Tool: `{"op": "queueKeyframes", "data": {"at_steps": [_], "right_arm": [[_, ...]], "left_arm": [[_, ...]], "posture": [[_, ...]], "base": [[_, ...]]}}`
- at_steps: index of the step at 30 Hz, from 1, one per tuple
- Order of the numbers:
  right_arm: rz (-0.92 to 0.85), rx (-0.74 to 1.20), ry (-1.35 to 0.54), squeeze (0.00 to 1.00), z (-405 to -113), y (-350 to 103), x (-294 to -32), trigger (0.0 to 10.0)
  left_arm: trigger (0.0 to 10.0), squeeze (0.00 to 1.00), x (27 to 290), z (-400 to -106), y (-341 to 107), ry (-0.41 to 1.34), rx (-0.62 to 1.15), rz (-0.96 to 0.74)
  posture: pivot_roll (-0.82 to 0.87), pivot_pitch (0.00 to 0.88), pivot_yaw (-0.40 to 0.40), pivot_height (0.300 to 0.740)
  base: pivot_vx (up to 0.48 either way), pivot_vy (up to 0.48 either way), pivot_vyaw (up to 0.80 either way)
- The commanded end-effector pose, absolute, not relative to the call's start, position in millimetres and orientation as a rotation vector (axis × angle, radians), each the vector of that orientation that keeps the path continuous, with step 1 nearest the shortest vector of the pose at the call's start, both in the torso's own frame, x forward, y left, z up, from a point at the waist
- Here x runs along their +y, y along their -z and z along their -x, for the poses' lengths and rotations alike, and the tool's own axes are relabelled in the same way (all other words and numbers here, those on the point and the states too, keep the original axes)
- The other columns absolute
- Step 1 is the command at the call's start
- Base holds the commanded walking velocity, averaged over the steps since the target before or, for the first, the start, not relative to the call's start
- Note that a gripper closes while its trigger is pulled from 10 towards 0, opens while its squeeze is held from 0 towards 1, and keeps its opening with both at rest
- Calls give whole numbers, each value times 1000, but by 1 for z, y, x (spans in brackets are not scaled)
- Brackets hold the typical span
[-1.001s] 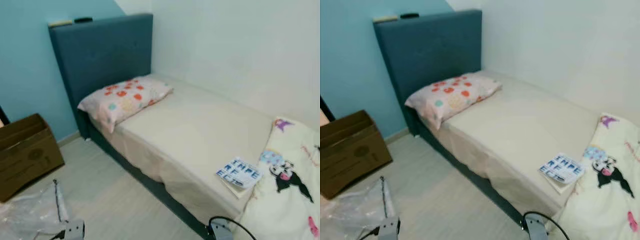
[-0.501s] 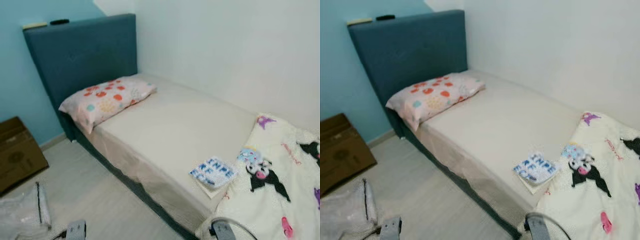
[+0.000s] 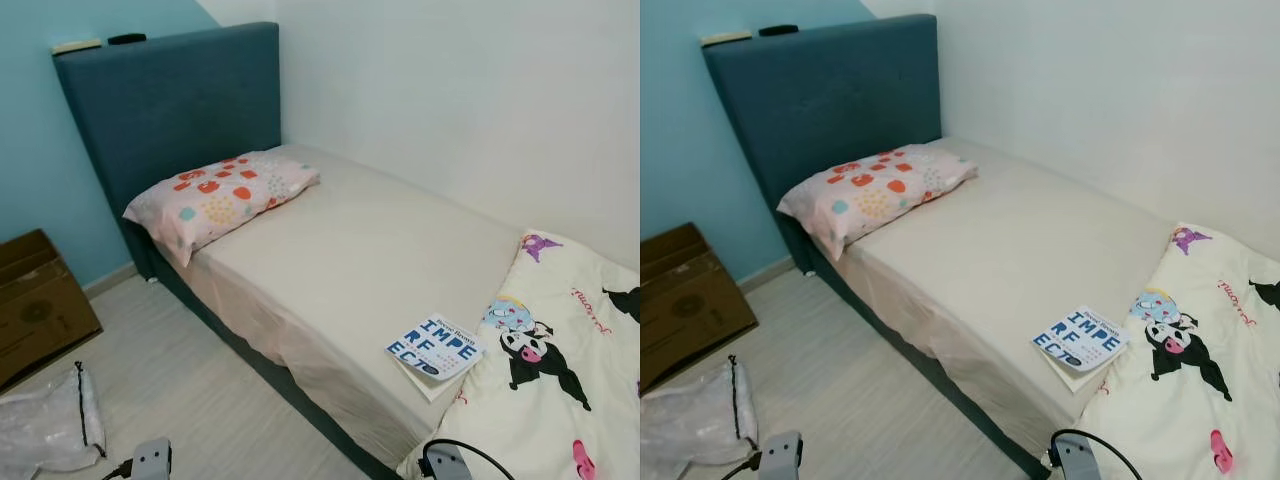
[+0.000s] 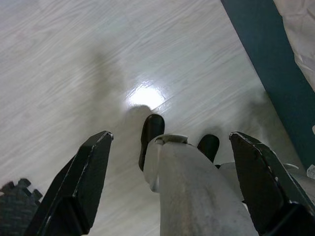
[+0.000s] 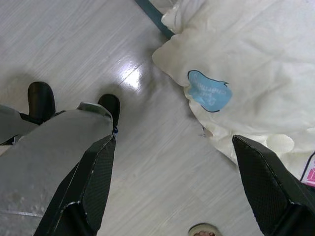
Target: Clean up the room
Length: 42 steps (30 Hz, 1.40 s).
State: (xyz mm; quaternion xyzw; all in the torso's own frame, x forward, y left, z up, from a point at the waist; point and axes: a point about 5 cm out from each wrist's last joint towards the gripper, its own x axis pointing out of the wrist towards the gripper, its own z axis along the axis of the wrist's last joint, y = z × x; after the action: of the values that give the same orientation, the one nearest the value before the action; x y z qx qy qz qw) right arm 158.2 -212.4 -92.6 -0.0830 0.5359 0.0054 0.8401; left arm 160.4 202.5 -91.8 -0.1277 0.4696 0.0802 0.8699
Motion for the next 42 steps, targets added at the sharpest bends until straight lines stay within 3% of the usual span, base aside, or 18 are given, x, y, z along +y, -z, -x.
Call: {"op": "queueKeyframes", "data": {"at_steps": [1, 11, 20, 30, 34, 42], "right_arm": [[183, 1131, -14, 0, -158, 92, -213, 10000], [202, 1141, -27, 0, -158, 93, -210, 10000], [171, 1139, 1, 0, -157, 94, -210, 10000], [-87, 911, 111, 0, -213, 66, -207, 10000], [-227, 722, 193, 0, -261, 31, -217, 10000], [-263, 662, 233, 0, -274, 19, -223, 10000]], "left_arm": [[10000, 0, 204, -160, 92, -161, 982, 258], [10000, 0, 204, -159, 92, -157, 983, 260], [10000, 0, 203, -159, 92, -155, 988, 259], [10000, 0, 206, -160, 91, -163, 984, 243], [10000, 0, 207, -161, 91, -158, 980, 234], [10000, 0, 206, -161, 91, -155, 981, 231]], "posture": [[-16, 0, -45, 740], [-17, 0, -46, 740], [-15, 0, -42, 740], [-21, 0, -27, 740], [-19, 0, -27, 740], [-20, 0, -30, 740]], "base": [[364, 0, 0], [362, 0, 0], [362, 0, -758], [0, 0, 0], [0, 0, -750], [0, 0, -746]]}}
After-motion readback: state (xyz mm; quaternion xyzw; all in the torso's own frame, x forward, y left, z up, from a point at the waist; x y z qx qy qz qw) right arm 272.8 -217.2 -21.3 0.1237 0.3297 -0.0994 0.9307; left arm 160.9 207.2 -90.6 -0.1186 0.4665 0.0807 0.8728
